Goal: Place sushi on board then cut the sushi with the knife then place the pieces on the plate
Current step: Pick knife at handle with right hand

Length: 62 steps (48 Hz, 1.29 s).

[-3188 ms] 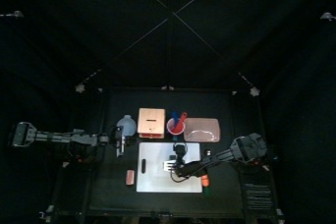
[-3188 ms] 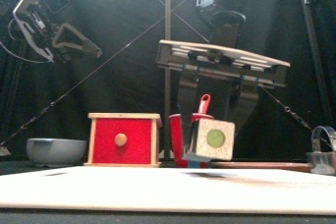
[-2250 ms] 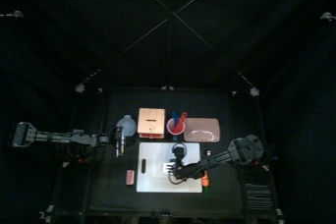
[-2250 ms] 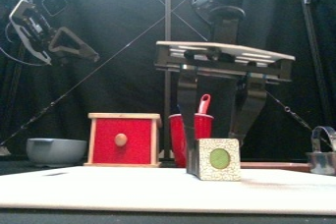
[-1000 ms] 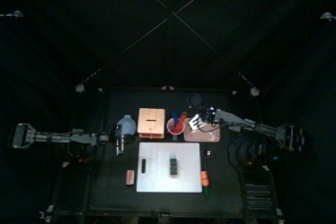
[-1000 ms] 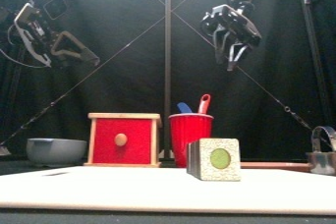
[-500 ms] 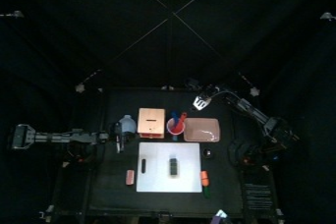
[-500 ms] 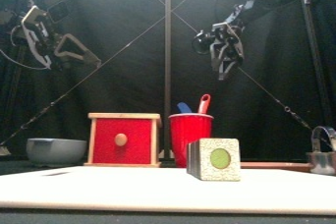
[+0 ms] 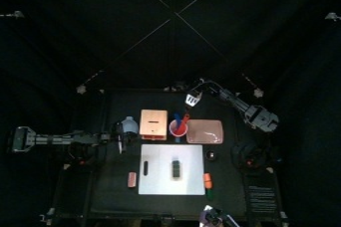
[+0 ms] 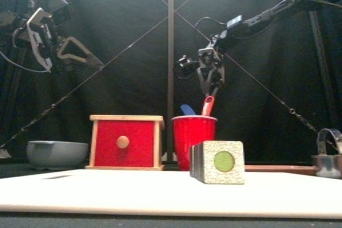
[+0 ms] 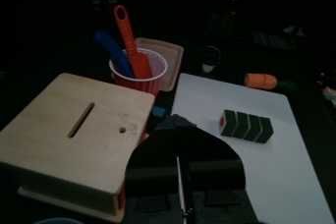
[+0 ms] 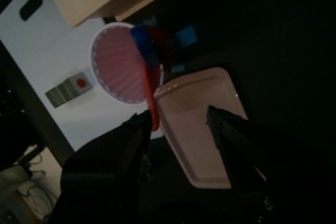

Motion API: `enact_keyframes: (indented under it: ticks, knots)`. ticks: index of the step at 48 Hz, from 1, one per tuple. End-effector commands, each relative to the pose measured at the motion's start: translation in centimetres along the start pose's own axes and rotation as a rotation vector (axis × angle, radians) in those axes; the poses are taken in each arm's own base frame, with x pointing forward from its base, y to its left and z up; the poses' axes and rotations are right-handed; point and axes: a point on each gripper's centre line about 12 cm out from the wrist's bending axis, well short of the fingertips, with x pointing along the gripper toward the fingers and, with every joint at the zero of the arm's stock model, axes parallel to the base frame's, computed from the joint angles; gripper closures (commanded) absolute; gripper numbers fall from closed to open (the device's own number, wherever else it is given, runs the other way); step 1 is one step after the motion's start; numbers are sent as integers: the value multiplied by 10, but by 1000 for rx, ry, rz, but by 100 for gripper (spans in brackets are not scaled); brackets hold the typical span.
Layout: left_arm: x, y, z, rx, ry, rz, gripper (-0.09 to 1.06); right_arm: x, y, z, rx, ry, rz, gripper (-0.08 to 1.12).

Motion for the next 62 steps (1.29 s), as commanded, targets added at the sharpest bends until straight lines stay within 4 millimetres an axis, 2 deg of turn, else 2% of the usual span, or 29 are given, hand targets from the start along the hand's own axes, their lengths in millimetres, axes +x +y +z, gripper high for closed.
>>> enact_keyframes:
  ticks: [1, 26, 33, 62]
  knots:
    - [3, 0, 10, -2, -27, 3, 98, -9, 9, 5, -32, -15, 1, 20]
    - [2, 5, 7, -4, -21, 22, 98, 15, 28, 5, -72, 51, 23, 20]
    - [1, 5, 7, -5, -19, 22, 98, 27, 26, 4, -65, 83, 28, 20]
    - [0, 6, 2, -11, -9, 27, 98, 47, 27, -1, -74, 148, 10, 22]
